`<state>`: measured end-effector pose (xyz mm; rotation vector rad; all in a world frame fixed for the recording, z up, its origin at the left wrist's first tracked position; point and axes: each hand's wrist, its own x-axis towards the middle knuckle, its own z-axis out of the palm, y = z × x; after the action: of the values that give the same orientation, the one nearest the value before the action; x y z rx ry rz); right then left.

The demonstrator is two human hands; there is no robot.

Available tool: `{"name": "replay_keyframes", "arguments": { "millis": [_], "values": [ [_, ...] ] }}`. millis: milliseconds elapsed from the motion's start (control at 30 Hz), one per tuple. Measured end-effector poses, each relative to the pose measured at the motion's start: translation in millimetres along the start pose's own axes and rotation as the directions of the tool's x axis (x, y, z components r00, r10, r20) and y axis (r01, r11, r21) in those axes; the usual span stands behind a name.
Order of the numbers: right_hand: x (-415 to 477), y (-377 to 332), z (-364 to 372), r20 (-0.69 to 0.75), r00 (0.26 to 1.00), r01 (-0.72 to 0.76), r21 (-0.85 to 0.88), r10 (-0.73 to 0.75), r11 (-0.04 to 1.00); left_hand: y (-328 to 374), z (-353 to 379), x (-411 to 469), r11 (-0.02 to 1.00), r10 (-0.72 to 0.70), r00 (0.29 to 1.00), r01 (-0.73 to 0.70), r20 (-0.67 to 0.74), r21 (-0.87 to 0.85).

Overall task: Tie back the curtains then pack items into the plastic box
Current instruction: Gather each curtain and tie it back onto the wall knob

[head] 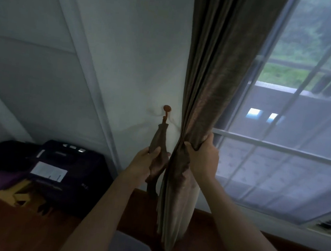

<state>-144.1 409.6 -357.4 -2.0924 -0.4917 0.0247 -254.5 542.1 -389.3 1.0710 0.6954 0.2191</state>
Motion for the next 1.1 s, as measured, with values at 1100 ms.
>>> {"name": "replay_keyframes", "arguments": {
  "millis": [1100],
  "values": [
    [-26.6,11.8,-16.2,0.177,0.984,-0.018,0.214,-0.021,0.977,-24.8,33.6,-10.4,0.548,0.627,0.757,-0.597,0.185,0.586]
  ]
}}
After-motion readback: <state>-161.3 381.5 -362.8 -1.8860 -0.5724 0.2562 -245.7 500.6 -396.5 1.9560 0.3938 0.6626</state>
